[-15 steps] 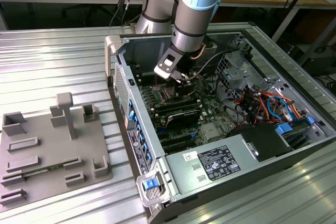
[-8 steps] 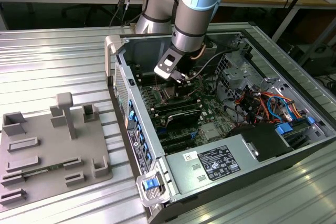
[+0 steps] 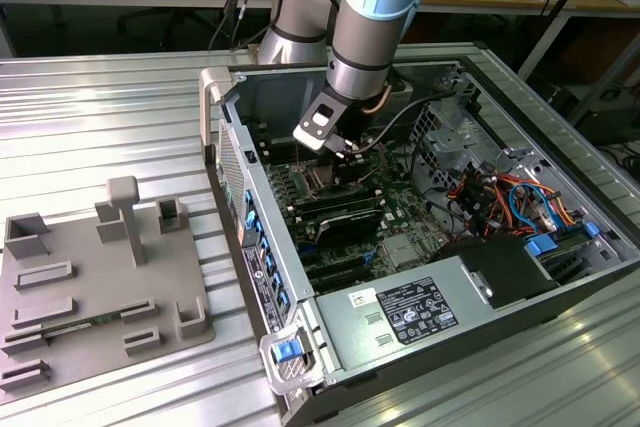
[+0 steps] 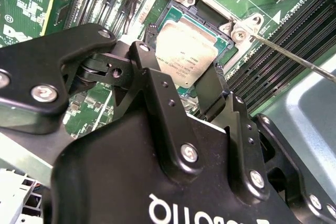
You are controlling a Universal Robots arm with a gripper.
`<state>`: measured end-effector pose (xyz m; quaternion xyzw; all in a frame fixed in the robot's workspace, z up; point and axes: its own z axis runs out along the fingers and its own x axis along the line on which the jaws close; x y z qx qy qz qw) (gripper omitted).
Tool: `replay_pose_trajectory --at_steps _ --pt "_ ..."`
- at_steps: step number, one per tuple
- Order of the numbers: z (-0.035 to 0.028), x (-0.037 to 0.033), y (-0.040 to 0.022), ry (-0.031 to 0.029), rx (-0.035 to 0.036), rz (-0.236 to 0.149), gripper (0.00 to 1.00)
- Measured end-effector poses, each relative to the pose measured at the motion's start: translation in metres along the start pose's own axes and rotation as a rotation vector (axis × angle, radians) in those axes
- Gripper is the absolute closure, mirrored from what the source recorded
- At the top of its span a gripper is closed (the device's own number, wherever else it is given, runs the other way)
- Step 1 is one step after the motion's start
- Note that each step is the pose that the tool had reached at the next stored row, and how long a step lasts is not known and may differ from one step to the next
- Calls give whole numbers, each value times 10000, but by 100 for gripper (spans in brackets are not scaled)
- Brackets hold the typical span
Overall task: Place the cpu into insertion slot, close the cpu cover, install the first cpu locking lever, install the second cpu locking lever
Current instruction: 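Place the cpu into insertion slot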
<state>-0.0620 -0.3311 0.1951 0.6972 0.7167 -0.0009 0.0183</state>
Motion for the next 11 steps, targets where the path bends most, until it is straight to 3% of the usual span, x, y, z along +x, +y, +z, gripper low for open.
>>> replay_pose_trajectory --at_steps 11 --pt "4 0 0 6 3 1 44"
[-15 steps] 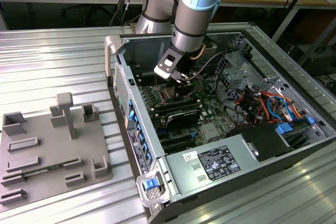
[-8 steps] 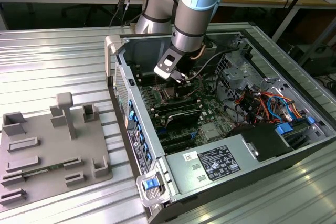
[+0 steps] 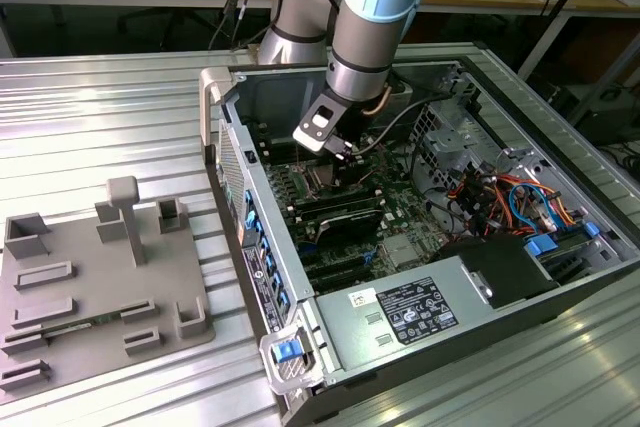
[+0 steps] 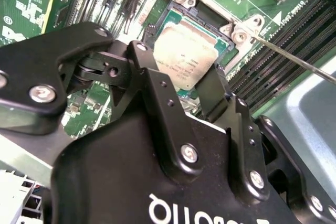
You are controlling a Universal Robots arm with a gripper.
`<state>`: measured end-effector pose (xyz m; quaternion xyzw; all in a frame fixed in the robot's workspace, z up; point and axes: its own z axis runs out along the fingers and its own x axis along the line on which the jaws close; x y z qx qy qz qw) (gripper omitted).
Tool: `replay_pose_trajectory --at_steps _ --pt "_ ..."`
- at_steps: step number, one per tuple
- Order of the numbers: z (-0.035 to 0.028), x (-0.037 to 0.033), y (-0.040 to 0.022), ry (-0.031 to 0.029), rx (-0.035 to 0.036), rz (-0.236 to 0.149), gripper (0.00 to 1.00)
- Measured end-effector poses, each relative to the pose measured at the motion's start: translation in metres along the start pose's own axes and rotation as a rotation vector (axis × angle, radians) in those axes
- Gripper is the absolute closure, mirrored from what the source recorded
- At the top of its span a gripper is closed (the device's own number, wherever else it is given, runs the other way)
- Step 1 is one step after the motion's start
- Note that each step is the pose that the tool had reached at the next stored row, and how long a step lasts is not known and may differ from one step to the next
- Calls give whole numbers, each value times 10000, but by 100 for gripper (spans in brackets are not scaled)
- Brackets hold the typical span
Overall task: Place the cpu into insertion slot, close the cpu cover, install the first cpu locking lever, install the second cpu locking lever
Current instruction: 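Place the cpu into insertion slot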
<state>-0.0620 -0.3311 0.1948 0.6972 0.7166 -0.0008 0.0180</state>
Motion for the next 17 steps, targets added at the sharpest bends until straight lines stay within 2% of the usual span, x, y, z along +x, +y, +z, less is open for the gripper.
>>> replay_pose_trajectory --at_steps 1,8,17 --pt "1 1 1 3 0 0 38" --pt "-4 0 1 -2 5 -1 38" --pt "-65 -2 2 -3 6 0 38"
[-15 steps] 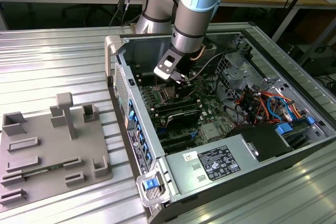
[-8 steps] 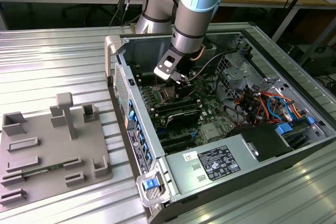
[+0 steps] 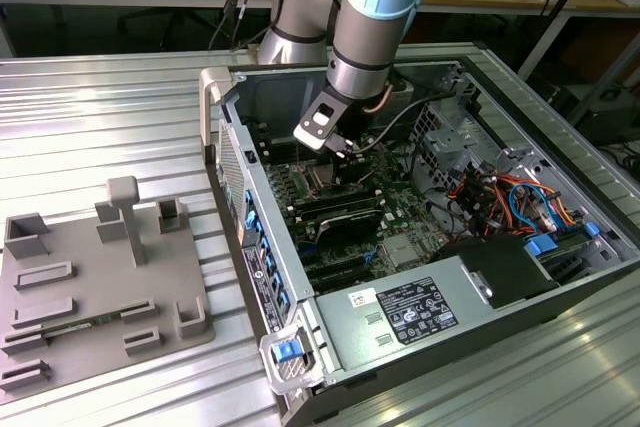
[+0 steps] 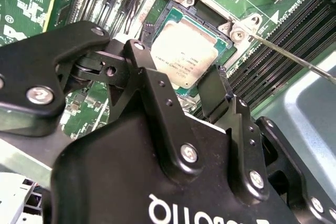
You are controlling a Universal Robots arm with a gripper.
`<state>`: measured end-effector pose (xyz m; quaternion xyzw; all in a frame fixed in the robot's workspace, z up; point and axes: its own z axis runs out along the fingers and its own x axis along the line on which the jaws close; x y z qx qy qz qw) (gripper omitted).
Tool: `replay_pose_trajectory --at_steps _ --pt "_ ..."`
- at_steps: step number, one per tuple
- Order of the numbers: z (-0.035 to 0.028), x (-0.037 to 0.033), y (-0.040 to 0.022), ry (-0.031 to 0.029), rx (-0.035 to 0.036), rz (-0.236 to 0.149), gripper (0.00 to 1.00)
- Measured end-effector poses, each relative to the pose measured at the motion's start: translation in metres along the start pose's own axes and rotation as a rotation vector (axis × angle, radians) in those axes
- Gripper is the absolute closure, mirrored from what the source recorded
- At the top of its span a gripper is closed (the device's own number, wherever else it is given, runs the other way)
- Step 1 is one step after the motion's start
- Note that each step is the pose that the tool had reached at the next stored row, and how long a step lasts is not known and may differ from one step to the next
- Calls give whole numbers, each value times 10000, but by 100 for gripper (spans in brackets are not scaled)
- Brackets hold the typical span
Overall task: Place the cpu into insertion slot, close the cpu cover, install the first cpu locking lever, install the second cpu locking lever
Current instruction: 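Place the cpu into insertion slot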
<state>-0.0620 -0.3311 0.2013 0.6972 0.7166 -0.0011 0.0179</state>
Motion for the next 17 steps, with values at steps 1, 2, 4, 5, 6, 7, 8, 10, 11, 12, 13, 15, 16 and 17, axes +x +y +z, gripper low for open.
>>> replay_pose_trajectory --at_steps 1,2,4,5,6,7,8,10,11,12,13,15,16,17 --pt "-11 0 0 0 0 0 38" --pt "-38 -1 1 0 1 -1 38" --pt "-71 -2 2 0 4 -1 38" --pt "-111 -3 3 0 11 -1 38" --pt "-131 -4 3 0 19 -1 38" --pt "-144 -4 3 1 24 -1 38" --pt "-166 -5 4 -1 32 -1 38" --pt "-166 -4 4 3 31 -2 47" --pt "-167 -4 4 3 32 -1 47" --pt "-168 -5 4 1 32 -1 53" --pt "-168 -5 4 1 33 -1 59" --pt "-169 -5 4 1 32 -1 77" --pt "-169 -5 4 1 32 -1 83" --pt "-169 -5 4 1 33 -1 89"
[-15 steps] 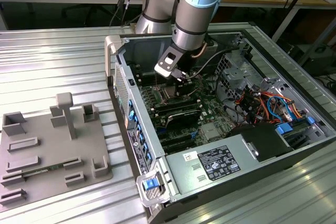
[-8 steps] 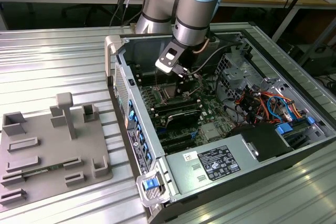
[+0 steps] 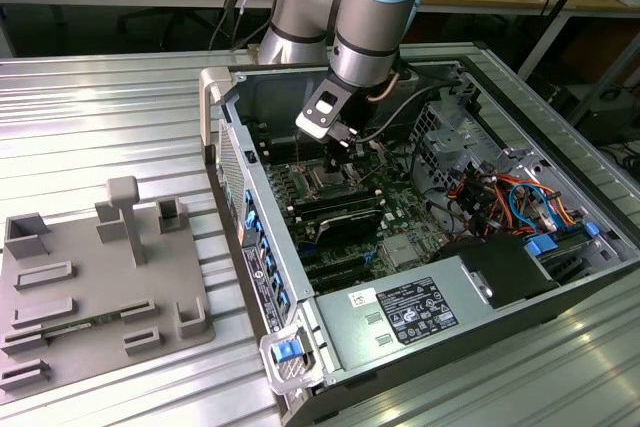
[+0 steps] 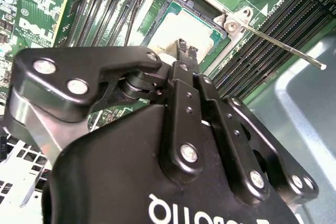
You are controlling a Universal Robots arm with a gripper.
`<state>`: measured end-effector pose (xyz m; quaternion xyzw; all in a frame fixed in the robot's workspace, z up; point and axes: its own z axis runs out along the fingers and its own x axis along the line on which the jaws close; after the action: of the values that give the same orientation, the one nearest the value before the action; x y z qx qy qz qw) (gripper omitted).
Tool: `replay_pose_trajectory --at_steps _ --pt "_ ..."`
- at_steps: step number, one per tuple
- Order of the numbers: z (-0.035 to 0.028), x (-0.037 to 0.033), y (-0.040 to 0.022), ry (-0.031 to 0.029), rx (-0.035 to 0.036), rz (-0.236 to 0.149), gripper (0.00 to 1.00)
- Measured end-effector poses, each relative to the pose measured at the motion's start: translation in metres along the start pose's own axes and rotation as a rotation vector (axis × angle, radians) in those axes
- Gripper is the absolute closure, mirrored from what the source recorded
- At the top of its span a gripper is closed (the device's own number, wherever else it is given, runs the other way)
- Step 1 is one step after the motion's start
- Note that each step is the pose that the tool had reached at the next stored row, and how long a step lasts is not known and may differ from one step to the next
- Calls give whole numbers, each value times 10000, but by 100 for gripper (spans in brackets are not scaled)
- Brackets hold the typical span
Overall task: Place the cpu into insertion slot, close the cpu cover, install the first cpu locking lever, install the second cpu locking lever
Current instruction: 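Place the cpu into insertion slot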
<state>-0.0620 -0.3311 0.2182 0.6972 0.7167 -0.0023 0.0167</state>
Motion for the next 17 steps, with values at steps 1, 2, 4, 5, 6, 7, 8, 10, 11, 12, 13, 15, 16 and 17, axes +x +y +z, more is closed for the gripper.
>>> replay_pose_trajectory --at_steps 1,2,4,5,6,7,8,10,11,12,13,15,16,17 --pt "0 0 0 0 0 0 89" --pt "-1 0 0 -1 0 0 89" --pt "-1 0 0 0 0 0 89" --pt "-1 0 0 0 0 0 89" --pt "-2 0 0 0 0 0 89" --pt "-2 0 0 0 0 0 89" --pt "-2 0 0 0 0 0 89" --pt "10 0 0 -4 1 -1 89" --pt "22 1 0 -2 0 0 89" --pt "47 1 -1 -3 1 -1 89" --pt "60 1 -1 -3 0 -1 89" --pt "62 1 -2 -5 2 -1 89" --pt "62 1 -1 -5 1 -1 89" --pt "63 2 -1 -4 0 0 89"
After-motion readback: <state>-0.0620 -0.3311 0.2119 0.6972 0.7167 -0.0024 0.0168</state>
